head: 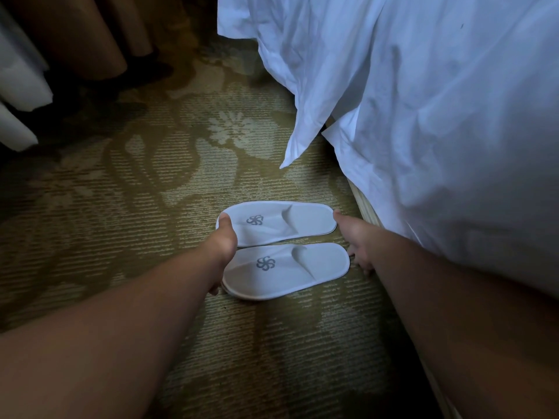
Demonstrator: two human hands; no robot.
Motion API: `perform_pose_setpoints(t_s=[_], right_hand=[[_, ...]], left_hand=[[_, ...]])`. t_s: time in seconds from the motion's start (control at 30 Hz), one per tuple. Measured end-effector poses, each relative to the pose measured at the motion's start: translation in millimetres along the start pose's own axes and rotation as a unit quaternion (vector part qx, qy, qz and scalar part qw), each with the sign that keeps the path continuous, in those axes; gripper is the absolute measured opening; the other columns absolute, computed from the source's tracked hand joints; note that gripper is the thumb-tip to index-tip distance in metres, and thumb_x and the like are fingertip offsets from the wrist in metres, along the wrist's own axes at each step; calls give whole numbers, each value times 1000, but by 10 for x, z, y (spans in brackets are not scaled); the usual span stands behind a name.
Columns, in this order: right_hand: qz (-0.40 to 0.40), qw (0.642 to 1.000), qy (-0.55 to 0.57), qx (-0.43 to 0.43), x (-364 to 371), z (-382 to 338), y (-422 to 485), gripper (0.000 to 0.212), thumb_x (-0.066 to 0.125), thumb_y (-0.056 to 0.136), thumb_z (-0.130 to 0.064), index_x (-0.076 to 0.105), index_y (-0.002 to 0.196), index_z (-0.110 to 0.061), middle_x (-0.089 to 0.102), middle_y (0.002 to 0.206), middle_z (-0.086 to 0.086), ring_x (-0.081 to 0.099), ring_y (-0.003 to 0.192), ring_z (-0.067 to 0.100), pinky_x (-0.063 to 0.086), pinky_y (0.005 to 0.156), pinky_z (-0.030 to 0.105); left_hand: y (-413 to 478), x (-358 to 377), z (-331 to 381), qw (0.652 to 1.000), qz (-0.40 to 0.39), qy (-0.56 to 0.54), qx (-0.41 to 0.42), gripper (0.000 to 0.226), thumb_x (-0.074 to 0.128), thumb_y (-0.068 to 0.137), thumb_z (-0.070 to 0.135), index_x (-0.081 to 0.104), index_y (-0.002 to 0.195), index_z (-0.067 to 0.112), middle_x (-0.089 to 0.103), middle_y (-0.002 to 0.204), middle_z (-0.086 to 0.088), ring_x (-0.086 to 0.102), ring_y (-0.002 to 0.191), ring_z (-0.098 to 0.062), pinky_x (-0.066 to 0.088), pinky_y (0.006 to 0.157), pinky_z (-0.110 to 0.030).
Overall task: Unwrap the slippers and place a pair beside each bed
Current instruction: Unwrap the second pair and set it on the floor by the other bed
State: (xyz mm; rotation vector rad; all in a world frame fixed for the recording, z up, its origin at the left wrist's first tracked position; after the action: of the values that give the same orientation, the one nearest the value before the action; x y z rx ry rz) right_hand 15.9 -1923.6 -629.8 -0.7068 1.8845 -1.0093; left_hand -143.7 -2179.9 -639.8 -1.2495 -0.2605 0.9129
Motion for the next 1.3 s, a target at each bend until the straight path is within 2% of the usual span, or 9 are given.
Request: perform_pose_setpoints(t_s=[0.17, 0.27, 0.33, 0.63, 0.73, 0.9, 1.1, 1.2, 1.3], right_hand=[[9, 1000, 11, -7, -9, -19, 7, 89, 32, 83, -79, 28, 149, -20, 52, 136, 17, 51, 69, 26, 34, 72, 46], [9, 1000, 11, -4, -6, -1, 38, 91, 32, 81, -81, 27, 150, -21, 49, 140, 17, 52, 108, 30, 34, 101, 50], [9, 1000, 8, 0, -1, 5, 39, 92, 33, 80, -81, 26, 150, -21, 47, 141, 17, 46, 120, 31, 28, 107, 50], [9, 1000, -3, -4, 4, -37, 37, 91, 32, 80, -82, 30, 148, -22, 51, 136, 16, 53, 104, 27, 38, 87, 43], [6, 1000, -6, -7, 14, -46, 44, 90, 31, 80, -82, 29, 148, -22, 50, 137, 16, 50, 116, 31, 36, 96, 45], [-1, 1000, -9, -20, 30, -103, 20, 86, 31, 84, -79, 31, 147, -22, 55, 126, 14, 56, 102, 29, 41, 89, 43], [-3, 1000, -20, -15, 39, -108, 15, 88, 28, 84, -79, 28, 149, -19, 45, 141, 16, 44, 127, 32, 33, 102, 44], [-4, 1000, -11, -22, 30, -130, 10, 81, 28, 87, -76, 34, 146, -20, 56, 109, 7, 55, 88, 19, 39, 68, 37], [0, 999, -33, -39, 3, -147, -24, 76, 28, 89, -74, 37, 144, -23, 52, 79, -3, 45, 53, 9, 35, 41, 26]], left_hand=[[3, 0, -29, 1000, 1, -3, 1, 103, 9, 82, 86, 39, 147, 11, 43, 150, -22, 42, 135, -40, 31, 111, -52], [26, 24, -20, 1000, -5, -14, 3, 102, 8, 83, 85, 37, 149, 12, 46, 146, -22, 47, 129, -40, 32, 108, -52], [45, 35, -22, 1000, -4, -20, 2, 103, 9, 83, 85, 35, 150, 12, 44, 147, -21, 45, 130, -41, 27, 112, -57], [37, 33, -34, 999, 13, -37, -10, 108, 8, 77, 89, 36, 149, 14, 43, 150, -21, 42, 135, -42, 24, 114, -59], [32, 30, -29, 999, 15, -33, -12, 109, 8, 77, 90, 34, 150, 13, 42, 150, -22, 42, 134, -43, 25, 113, -59], [48, 28, -33, 999, 13, -29, -9, 107, 9, 80, 87, 32, 151, 11, 41, 150, -23, 43, 132, -45, 24, 113, -61], [42, 30, -54, 1000, 10, -14, -20, 110, 7, 79, 89, 29, 153, 10, 38, 153, -21, 42, 133, -45, 23, 114, -60], [39, 33, -44, 1000, 10, -20, -17, 106, 8, 80, 87, 30, 152, 12, 39, 153, -21, 41, 135, -45, 22, 114, -61], [41, 43, -44, 1000, 4, -3, -19, 107, 6, 81, 86, 36, 148, 8, 41, 150, -24, 39, 138, -44, 25, 113, -60]])
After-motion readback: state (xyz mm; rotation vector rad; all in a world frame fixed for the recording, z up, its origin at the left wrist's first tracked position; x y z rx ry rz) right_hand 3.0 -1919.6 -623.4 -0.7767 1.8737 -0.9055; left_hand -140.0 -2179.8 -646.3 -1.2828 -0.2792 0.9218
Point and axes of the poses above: each hand's wrist, its own y-axis towards the middle knuckle, its own x-axis out of the palm, z = x × y, the point moved 10 cm from there along y, towards the middle knuckle
